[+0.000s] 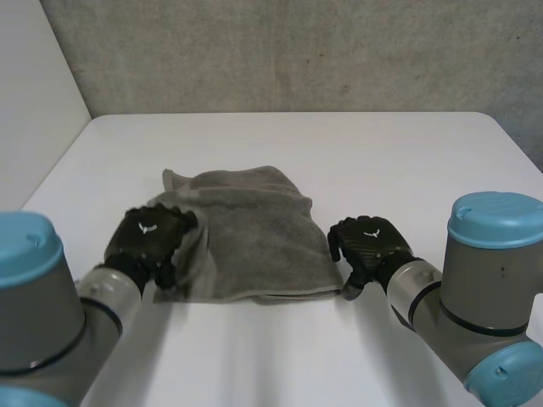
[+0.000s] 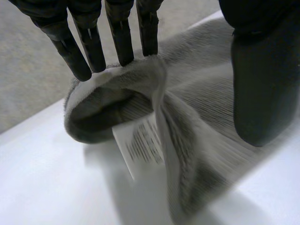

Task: Fold the towel.

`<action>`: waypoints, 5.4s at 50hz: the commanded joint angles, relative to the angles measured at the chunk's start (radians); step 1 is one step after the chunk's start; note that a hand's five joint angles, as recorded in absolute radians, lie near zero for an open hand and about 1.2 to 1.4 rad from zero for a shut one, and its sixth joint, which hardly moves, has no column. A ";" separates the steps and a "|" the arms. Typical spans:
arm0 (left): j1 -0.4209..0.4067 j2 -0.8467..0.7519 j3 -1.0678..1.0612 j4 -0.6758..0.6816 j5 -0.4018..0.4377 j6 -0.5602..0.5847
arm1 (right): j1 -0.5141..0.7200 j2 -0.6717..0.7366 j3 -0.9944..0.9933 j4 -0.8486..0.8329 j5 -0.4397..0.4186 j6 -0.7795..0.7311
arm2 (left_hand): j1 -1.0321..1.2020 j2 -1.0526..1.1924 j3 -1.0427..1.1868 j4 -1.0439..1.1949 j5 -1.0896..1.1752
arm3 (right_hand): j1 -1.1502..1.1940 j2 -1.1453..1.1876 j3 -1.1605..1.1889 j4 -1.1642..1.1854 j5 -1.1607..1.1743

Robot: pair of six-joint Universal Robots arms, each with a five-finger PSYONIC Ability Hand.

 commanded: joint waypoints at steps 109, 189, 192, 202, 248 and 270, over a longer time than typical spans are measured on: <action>-0.178 -0.452 0.320 0.176 0.005 -0.017 | -0.014 0.076 0.025 -0.053 -0.002 -0.051 | 0.146 0.142 0.147 0.147 -0.036 | -0.044 -0.068 -0.053 -0.054 -0.028; -0.131 -0.271 0.368 -0.122 -0.124 -0.383 | -0.011 -0.012 -0.084 0.022 0.009 0.039 | 0.777 0.773 0.778 0.777 0.595 | -0.200 -0.223 -0.209 -0.210 -0.184; -0.131 -0.276 0.352 -0.116 -0.123 -0.380 | 0.012 0.003 -0.100 0.024 0.007 0.039 | 0.550 0.546 0.551 0.551 0.368 | -0.287 -0.311 -0.296 -0.297 -0.272; -0.129 -0.266 0.322 -0.076 -0.124 -0.366 | 0.084 0.128 -0.198 0.061 0.020 0.039 | 0.458 0.454 0.459 0.459 0.276 | -0.329 -0.352 -0.338 -0.339 -0.313; -0.066 0.066 0.492 -0.013 -0.066 -0.673 | 0.090 0.226 -1.062 0.266 -0.022 0.009 | 0.974 0.970 0.976 0.975 0.792 | 0.708 0.684 0.698 0.697 0.723; -0.178 -0.211 0.887 -0.172 -0.107 -0.592 | -0.121 0.004 -0.418 0.289 -0.012 -0.040 | 0.974 0.970 0.976 0.975 0.792 | -0.360 -0.383 -0.369 -0.370 -0.344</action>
